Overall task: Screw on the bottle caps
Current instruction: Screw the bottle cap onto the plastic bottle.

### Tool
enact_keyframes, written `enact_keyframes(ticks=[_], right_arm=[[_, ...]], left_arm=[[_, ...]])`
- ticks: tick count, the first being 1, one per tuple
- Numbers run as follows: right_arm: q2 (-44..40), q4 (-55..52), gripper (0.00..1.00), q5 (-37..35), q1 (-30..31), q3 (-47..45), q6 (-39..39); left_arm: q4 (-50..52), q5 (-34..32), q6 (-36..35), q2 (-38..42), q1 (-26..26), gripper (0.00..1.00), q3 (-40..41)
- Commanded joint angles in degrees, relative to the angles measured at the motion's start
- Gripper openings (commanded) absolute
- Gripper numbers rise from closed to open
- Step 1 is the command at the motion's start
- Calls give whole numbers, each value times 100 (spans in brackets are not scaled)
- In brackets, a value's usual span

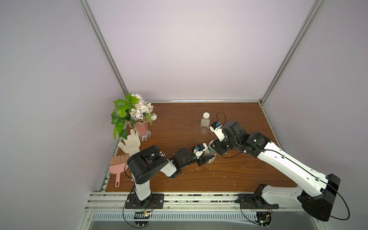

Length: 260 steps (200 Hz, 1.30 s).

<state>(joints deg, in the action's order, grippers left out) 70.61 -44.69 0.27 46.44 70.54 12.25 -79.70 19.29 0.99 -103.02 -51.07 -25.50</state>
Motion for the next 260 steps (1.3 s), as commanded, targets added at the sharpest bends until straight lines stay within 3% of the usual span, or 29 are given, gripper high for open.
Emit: enact_keyframes(ticks=[1,126,260], right_arm=[[-4,-273,43,38,71,257,-125],[317,-707,43,-305,417,399,-656],[291,-871,46,-275,445,435,-733]], left_arm=[[170,180,-84,-86,-95,54,-98],[447,486,-98,-60,-158,53,-235],[948,540,-320,115,-211,52,-272]])
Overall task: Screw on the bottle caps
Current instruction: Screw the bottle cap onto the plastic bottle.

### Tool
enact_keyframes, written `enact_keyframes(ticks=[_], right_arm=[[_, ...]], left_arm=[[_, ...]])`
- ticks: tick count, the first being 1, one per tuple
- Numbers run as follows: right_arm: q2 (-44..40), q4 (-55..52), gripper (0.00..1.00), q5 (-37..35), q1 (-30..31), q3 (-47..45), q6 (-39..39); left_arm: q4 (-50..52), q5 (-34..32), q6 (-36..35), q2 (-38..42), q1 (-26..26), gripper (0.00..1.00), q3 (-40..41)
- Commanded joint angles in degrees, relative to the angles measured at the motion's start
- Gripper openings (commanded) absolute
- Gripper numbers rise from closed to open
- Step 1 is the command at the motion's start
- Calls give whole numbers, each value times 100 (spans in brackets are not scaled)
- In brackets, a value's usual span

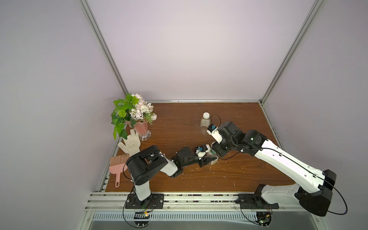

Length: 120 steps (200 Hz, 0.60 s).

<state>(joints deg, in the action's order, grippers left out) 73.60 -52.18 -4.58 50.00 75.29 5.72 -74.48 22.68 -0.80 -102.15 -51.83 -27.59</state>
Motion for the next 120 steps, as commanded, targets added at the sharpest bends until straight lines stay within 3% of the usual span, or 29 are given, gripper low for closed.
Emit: enact_keyframes(ticks=[1,120], right_arm=[[-11,-119,46,211,89,-40,-84],[-135,-134,45,366,80,-281,-451]], left_arm=[[425,201,-145,28,-134,52,-62],[823,420,-253,302,-134,51,-62]])
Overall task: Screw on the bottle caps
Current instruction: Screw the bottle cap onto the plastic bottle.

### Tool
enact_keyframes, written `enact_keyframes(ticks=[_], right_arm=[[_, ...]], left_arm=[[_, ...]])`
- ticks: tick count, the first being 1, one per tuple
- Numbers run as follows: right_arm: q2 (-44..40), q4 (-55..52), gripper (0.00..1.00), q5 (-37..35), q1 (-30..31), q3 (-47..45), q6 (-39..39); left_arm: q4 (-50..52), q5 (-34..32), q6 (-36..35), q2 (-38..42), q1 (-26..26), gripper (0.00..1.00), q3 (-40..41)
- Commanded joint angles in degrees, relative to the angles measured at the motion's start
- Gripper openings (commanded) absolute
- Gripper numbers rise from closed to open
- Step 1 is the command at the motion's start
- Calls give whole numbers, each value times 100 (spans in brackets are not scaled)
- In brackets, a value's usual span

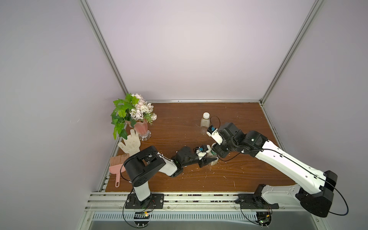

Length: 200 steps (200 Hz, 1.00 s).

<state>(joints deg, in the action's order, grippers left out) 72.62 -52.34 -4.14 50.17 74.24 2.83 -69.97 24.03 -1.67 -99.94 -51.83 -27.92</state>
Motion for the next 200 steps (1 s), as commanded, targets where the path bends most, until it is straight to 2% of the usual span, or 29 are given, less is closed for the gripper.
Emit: enact_keyframes(ticks=[1,68,139,200], right_arm=[[-37,-123,45,329,67,-179,-166],[13,-137,45,249,68,-246,25],[202,-346,42,-564,63,-6,1109],[310,-424,41,-606,63,68,1649]], left_arm=[[376,285,-162,81,-134,51,-29],[414,133,-238,209,-134,49,32],[397,-543,-401,366,-138,48,68],[392,-432,-387,287,-143,48,23]])
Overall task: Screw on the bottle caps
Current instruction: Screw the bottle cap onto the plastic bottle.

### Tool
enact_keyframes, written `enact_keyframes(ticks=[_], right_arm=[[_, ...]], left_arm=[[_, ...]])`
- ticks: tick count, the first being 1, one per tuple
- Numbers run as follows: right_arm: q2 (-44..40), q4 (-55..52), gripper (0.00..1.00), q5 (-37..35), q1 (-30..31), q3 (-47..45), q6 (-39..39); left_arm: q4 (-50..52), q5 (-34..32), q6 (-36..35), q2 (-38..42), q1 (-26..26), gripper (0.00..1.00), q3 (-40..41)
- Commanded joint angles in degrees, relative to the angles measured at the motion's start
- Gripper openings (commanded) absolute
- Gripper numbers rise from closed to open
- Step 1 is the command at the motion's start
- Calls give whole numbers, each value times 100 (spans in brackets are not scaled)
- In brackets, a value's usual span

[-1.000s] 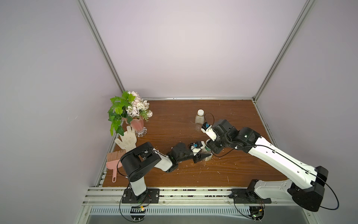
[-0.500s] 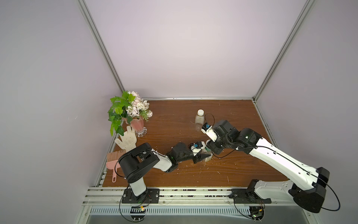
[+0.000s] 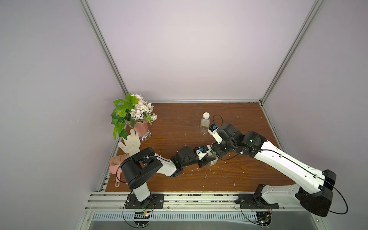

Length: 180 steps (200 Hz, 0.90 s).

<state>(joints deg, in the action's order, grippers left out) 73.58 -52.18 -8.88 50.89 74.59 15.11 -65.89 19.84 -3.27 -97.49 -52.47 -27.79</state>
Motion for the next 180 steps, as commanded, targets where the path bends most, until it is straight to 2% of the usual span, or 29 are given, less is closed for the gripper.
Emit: enact_keyframes(ticks=[1,45,83,180], right_arm=[[216,-441,41,-127,-9,31,422],[152,-433,44,-70,-2,194,395],[82,-381,53,51,-1,241,343],[-53,-367,67,204,-2,284,208]], left_arm=[[-14,-14,-227,40,-79,48,10],[-23,-48,-196,27,-79,48,19],[-25,-61,-191,-15,-79,47,1],[-22,-69,-174,-61,-71,47,-6]])
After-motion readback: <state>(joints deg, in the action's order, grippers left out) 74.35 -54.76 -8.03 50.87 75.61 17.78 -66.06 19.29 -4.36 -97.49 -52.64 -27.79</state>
